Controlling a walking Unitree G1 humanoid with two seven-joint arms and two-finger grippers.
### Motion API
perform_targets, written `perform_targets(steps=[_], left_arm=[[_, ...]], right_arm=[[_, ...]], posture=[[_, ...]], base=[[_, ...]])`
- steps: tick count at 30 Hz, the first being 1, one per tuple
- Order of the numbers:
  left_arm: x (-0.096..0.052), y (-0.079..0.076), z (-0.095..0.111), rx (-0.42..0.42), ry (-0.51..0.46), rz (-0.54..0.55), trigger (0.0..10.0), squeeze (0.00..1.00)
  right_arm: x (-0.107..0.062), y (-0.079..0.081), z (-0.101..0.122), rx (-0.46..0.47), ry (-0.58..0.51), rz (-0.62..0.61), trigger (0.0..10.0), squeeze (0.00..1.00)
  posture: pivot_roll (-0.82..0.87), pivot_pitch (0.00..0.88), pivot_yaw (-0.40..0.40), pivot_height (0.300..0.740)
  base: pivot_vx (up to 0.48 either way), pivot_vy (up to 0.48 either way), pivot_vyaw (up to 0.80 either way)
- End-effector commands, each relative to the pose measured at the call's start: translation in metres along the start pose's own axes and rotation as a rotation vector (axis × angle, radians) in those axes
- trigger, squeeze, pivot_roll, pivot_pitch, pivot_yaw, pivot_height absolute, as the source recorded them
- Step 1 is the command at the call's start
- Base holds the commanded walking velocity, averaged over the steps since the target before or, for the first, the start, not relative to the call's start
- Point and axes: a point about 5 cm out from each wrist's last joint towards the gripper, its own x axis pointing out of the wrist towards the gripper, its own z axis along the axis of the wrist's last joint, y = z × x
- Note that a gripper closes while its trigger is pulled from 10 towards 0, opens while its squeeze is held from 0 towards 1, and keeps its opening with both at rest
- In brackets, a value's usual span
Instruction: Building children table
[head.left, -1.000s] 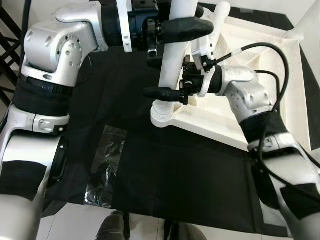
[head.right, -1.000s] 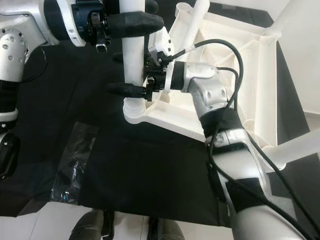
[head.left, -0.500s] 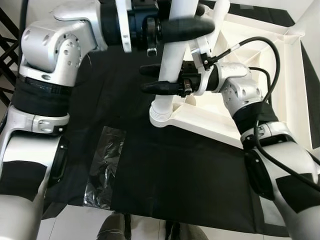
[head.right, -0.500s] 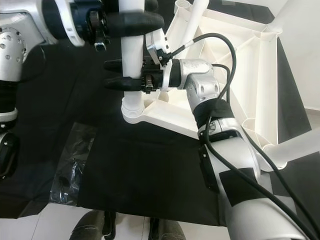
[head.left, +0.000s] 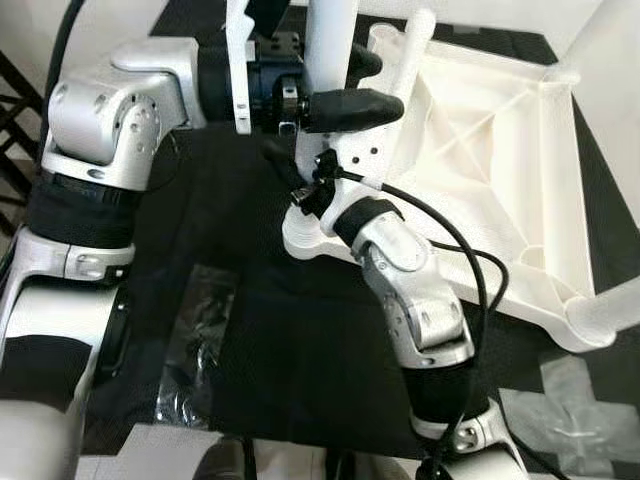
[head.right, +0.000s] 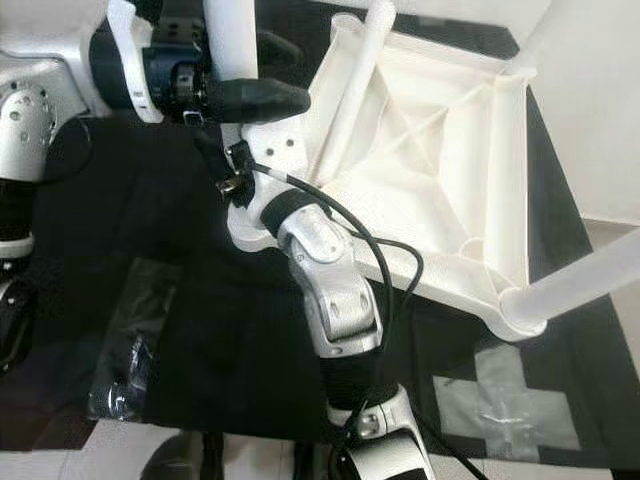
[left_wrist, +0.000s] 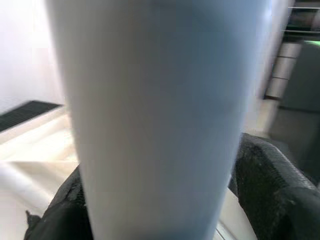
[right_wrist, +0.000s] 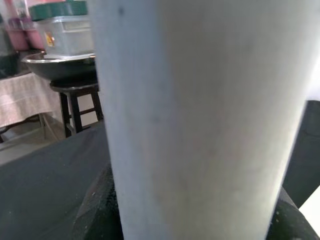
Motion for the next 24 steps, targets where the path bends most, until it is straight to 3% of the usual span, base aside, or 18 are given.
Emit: perform_targets(steps=[1,10,11,12,13,14,16,18,20,24], left_arm=[[0.007,-0.003,-0.002,0.004,0.011,-0.031,10.0,0.00],[0.007,-0.001,-0.007,-0.003,0.024,-0.006,10.0,0.00],[0.007,0.000,-0.007,-0.006,0.020,-0.003,0.0,0.00],[0.007,0.001,-0.006,-0.008,0.017,-0.002,0.0,0.00],[0.007,0.001,-0.006,-0.008,0.017,-0.002,0.0,0.00],[0.007,0.001,-0.003,-0.009,0.008,-0.004,0.0,0.00],[0.007,0.001,-0.002,-0.008,0.004,-0.004,0.0,0.00],[0.006,0.003,0.002,0.004,-0.005,0.009,0.0,0.00],[0.006,0.003,0.002,0.005,-0.005,0.010,0.0,0.00],[0.005,0.003,0.003,0.005,-0.009,0.011,0.0,0.00]], right_arm=[[-0.006,-0.011,-0.055,0.053,0.234,-0.067,0.0,0.00],[-0.010,-0.007,-0.043,0.030,0.243,-0.143,0.0,0.00],[-0.011,-0.006,-0.038,0.025,0.236,-0.149,2.0,0.00],[-0.011,-0.005,-0.036,0.019,0.229,-0.146,4.0,0.00],[-0.011,-0.005,-0.036,0.019,0.229,-0.146,4.0,0.00],[-0.008,-0.008,-0.030,0.014,0.202,-0.125,10.0,0.00],[-0.007,-0.011,-0.028,0.014,0.188,-0.114,10.0,0.00],[0.001,-0.026,-0.015,-0.047,0.117,-0.014,10.0,0.00],[0.001,-0.031,-0.012,-0.068,0.104,0.020,10.0,0.00],[0.002,-0.048,-0.005,-0.118,0.093,0.029,10.0,0.00]], posture=[[0.10,0.327,-0.076,0.740],[0.11,0.324,-0.064,0.740],[0.11,0.324,-0.064,0.740],[0.11,0.320,-0.063,0.740],[0.11,0.320,-0.063,0.740],[0.11,0.320,-0.063,0.740],[0.11,0.320,-0.063,0.740],[0.12,0.314,-0.066,0.740],[0.12,0.313,-0.069,0.740],[0.12,0.310,-0.074,0.740]], base=[[0.000,0.000,0.00],[0.000,0.000,0.00],[0.000,0.000,0.00],[0.000,0.000,0.00],[0.000,0.000,0.00],[0.000,0.000,0.00],[0.000,0.000,0.00],[0.000,0.000,0.00],[0.000,0.000,0.00],[0.000,0.000,0.00]])
